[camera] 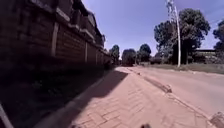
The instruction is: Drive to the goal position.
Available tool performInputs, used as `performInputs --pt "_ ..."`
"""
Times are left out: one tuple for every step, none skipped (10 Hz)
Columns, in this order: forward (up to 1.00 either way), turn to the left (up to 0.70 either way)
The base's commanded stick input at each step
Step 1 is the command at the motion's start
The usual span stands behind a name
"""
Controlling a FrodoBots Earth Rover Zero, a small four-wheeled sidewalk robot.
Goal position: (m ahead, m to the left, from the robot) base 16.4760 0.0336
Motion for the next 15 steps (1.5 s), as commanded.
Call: performInputs --pt "0.30 0.00" --pt "0.30 0.00" --pt "0.30 0.00" --pt "0.30 0.00" --pt "0.30 0.00" --pt "0.30 0.00" --pt "0.30 0.00" --pt "0.30 0.00" --pt "0.30 0.00" --pt "0.30 0.00" --pt "0.30 0.00" --pt "0.30 0.00" --pt "0.30 0.00" --pt "0.30 0.00" --pt "0.30 0.00"
